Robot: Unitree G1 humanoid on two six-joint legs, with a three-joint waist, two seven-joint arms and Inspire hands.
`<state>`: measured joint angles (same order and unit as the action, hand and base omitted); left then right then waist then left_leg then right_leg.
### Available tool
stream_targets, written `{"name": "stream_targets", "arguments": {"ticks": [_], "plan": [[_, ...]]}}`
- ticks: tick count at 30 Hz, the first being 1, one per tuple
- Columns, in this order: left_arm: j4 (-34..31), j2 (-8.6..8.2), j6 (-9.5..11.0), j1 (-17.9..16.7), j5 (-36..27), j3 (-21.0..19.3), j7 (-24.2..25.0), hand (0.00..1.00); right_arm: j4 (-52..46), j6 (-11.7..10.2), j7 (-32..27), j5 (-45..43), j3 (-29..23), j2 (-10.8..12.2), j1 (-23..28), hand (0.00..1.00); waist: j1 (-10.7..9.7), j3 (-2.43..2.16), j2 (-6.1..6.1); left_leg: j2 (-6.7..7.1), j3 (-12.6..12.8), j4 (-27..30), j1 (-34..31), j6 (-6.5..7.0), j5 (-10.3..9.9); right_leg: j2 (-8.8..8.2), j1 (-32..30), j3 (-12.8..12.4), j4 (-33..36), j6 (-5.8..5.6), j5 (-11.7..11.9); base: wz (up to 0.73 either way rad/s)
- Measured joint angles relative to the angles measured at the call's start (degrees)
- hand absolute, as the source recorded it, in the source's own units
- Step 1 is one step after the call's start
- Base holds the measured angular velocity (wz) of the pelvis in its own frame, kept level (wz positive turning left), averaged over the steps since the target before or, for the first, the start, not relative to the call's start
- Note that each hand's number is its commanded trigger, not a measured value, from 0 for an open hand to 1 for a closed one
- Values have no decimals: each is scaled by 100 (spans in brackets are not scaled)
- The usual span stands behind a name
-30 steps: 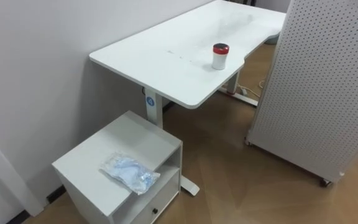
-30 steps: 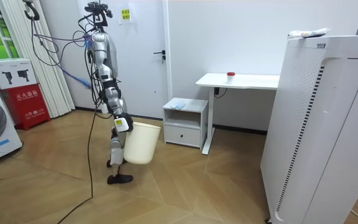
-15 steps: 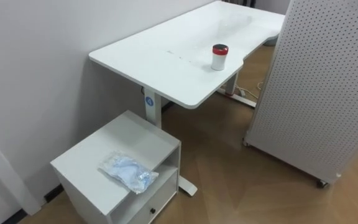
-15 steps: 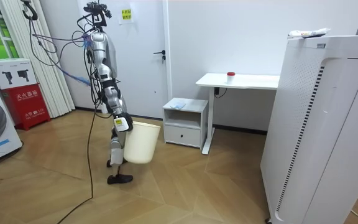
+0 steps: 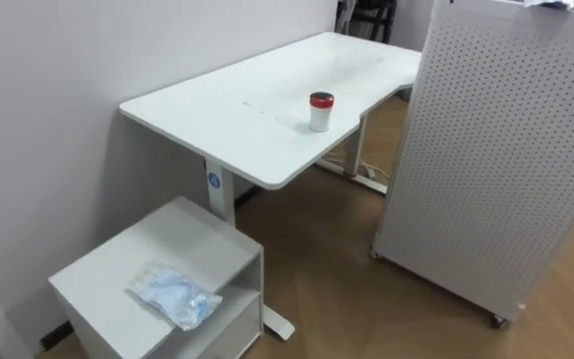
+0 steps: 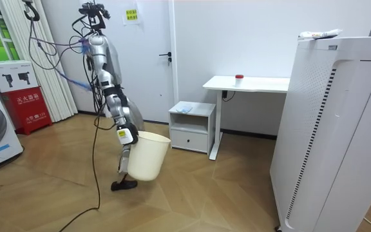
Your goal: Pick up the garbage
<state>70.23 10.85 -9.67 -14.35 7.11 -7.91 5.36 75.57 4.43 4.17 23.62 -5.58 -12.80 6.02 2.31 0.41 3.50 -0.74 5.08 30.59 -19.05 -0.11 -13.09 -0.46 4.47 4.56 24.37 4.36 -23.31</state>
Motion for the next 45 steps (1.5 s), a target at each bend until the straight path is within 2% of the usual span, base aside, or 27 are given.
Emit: {"name": "stream_targets", "arguments": {"ticks": [1,2,4,5,6,8,9,10,11,13,16,18,20,22,24,25,27,28,29,30,31,32,36,39,40,43,45], "plan": [[3,27,3,-32,-2,-50,-23,0,4,1,-6,-16,8,33,10,100,-22,-7,9,53,20,-395,-87,45,515,-35,107,-35,-88,-44,-51,-14],[0,20,71,-11,-6,-94,-23,0,-4,-9,-7,-79,-16,29,36,100,-61,-19,17,51,81,-567,-74,93,857,-55,214,-38,-228,-93,-82,-4],[-11,18,230,37,-28,-95,-24,0,4,-35,-28,-149,-15,34,63,100,-60,-54,74,94,208,-536,-51,286,939,-114,264,7,-397,-176,-99,-14],[-55,8,303,59,-18,-107,-27,0,2,-94,-25,-201,-16,45,44,100,-54,-53,85,95,271,-404,-60,315,868,-136,311,43,-500,-264,-50,-25],[-113,-7,364,95,-26,-109,-29,0,7,-193,-35,-222,-14,44,48,100,-85,-4,57,49,281,-139,-112,346,734,-155,439,35,-622,-331,40,-12],[-168,5,411,115,-80,-83,-82,0,-13,-200,-95,-301,3,52,77,100,-169,65,56,38,417,408,-299,421,543,-170,746,-27,-844,-331,83,3],[-165,-16,428,121,-79,-74,-104,0,-23,-194,-133,-347,21,40,60,100,-173,52,44,25,498,509,-337,423,430,-171,809,-62,-899,-332,80,9],[-162,-67,440,169,-93,-30,-137,0,-93,-196,-193,-364,85,2,144,100,-214,-41,12,-34,599,435,-271,454,191,-175,810,6,-909,-351,67,18],[-157,-83,459,292,-134,57,-138,0,-166,-190,-245,-368,108,-12,194,100,-193,-45,-6,-25,731,389,-200,479,21,-225,754,56,-818,-454,10,18],[-166,-79,474,408,-142,107,-157,0,-191,-188,-289,-481,108,-12,151,100,-170,-8,35,73,860,334,-100,532,-13,-390,680,104,-580,-547,-42,-5],[-162,-54,475,640,-190,154,-280,0,-341,-197,-365,-597,135,-6,-16,100,-211,25,85,208,955,351,57,674,-103,-648,383,398,391,-616,-20,11],[-229,-20,509,785,-197,229,-371,0,-506,-212,-405,-593,221,0,-44,100,-197,18,100,279,962,228,167,693,-234,-818,-12,507,1361,-833,125,20],[-297,33,633,937,-326,269,-533,0,-554,-264,-437,-567,266,51,-184,100,-166,24,98,340,942,119,361,708,-364,-1025,-509,617,2542,-803,721,16],[-353,49,730,990,-319,370,-647,0,-567,-331,-431,-553,388,56,-215,100,-138,-9,9,305,823,1,527,712,-407,-1069,-741,666,3001,-783,1266,6],[-469,46,839,1062,-323,424,-742,0,-693,-398,-396,-448,452,53,-244,100,-67,-12,-33,251,799,-136,627,699,-415,-1159,-1153,713,3339,-767,1036,0],[-507,30,872,1109,-307,486,-784,0,-694,-440,-400,-407,491,52,-313,100,-56,11,-124,179,739,-184,673,683,-418,-1155,-1402,727,3296,-746,836,6],[-540,11,1019,1172,-309,548,-876,0,-697,-461,-406,-325,603,58,-414,100,-43,11,-217,61,683,-287,718,620,-403,-1103,-1815,666,2825,-727,651,7],[-652,15,1077,1185,-311,570,-964,0,-699,-500,-404,-265,680,85,-453,100,-64,15,-227,4,635,-341,725,574,-375,-1034,-1967,618,2159,-739,633,21],[-741,16,1132,1246,-308,611,-1041,0,-690,-597,-404,-227,730,117,-452,100,-119,19,-225,-32,523,-341,703,526,-373,-998,-2030,624,1299,-731,654,33],[-752,14,1173,1297,-302,630,-1071,0,-685,-630,-401,-209,770,129,-460,100,-137,11,-210,-34,465,-334,680,493,-374,-987,-2029,623,859,-729,712,52],[-757,9,1220,1439,-224,659,-1146,0,-666,-683,-390,-209,840,160,-513,100,-203,7,-163,-38,317,-297,629,416,-381,-931,-2010,587,213,-840,1205,64],[-764,-31,1282,1565,-142,714,-1210,0,-592,-730,-360,-209,871,187,-551,100,-274,-13,-205,-77,90,-305,579,304,-353,-799,-1903,611,4,-769,1368,58],[-818,-81,1607,1826,-65,815,-1434,0,-409,-816,-197,-209,1101,190,-813,100,-228,23,-240,-196,-6,-514,574,103,-236,-556,-1842,788,-218,-599,1417,14],[-823,-104,1619,1998,-72,844,-1541,0,-249,-813,-105,-175,1192,176,-963,100,-219,63,-232,-226,-18,-556,571,65,-211,-531,-1863,813,-241,-566,1397,1],[-817,-102,1622,2132,-68,850,-1610,0,-248,-815,-33,-164,1280,173,-1063,100,-216,93,-217,-245,-12,-565,535,58,-209,-525,-1907,822,-232,-552,1388,0],[-716,-87,1646,2554,-62,872,-1656,0,-217,-823,43,-197,1409,175,-1295,100,-219,118,-221,-259,-15,-499,298,52,-205,-534,-2156,823,-138,-540,1389,0],[-579,-76,1672,2871,-66,883,-1707,0,-153,-809,85,-210,1534,180,-1467,100,-216,170,-230,-256,-15,-478,196,54,-204,-550,-2271,815,-73,-530,1397,0]]}}
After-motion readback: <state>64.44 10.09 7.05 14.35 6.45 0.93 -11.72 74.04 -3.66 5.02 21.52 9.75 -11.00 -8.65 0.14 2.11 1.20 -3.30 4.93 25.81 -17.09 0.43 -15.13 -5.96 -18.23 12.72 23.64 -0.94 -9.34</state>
